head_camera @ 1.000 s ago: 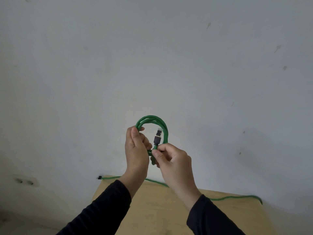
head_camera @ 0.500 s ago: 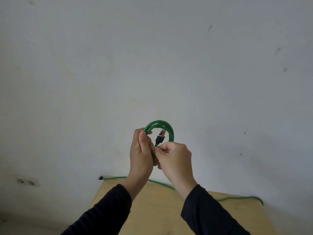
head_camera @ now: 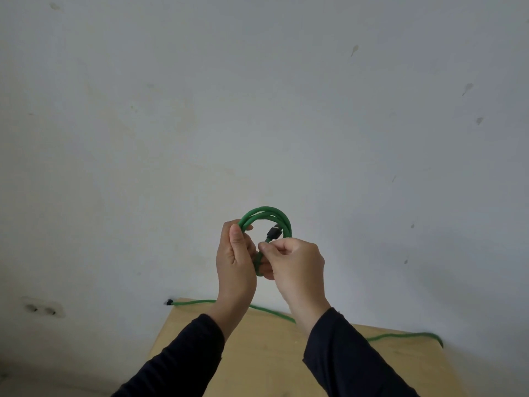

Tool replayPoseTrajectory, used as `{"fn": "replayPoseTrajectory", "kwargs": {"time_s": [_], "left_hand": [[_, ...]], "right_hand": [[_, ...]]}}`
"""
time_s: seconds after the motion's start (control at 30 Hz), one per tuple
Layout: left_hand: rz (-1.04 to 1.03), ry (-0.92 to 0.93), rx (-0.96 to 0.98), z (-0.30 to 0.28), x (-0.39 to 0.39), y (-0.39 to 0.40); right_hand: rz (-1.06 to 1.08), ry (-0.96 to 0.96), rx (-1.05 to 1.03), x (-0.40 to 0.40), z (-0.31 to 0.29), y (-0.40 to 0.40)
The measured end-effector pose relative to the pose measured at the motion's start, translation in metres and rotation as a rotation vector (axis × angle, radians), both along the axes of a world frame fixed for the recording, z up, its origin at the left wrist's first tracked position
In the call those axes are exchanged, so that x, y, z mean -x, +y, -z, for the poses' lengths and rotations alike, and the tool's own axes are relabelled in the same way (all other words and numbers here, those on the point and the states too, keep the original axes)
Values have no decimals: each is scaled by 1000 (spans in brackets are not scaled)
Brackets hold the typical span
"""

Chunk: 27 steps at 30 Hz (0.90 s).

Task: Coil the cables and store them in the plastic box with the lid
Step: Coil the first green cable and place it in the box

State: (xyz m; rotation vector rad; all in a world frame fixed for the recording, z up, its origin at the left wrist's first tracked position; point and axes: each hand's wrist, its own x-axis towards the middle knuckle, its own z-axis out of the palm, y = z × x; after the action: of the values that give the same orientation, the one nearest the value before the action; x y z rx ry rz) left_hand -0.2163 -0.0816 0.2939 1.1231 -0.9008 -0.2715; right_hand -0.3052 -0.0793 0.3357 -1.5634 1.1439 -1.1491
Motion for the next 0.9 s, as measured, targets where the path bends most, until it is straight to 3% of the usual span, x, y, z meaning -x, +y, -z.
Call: {"fn": "replayPoseTrajectory", "kwargs": {"time_s": [0.2,0.27,0.37,0.43,0.57,0.7,0.77,0.9], "left_hand": [[-152,98,-39,-4,-1,-4],[-83,210,-35,-8,-2,-5],[116,371,-41,-11,-4,-3],[239,403,-71,-11,-5,0],[420,373,-149,-12,-5,6],[448,311,-194,-14,-3,6],[430,285,-212,-13,-3,6],[385,180,-264,-11,-6,6]], "right_hand": [[-190,139,122,-1,5,8],[-162,112,182,4,1,11],[90,43,306,18,-4,-1],[115,48,264,28,-8,-16],[-259,-79,-68,37,-11,-37],[-483,-140,-127,44,-9,-44],[-499,-105,-99,46,-7,-45],[-304,7,24,43,-3,-48]]}}
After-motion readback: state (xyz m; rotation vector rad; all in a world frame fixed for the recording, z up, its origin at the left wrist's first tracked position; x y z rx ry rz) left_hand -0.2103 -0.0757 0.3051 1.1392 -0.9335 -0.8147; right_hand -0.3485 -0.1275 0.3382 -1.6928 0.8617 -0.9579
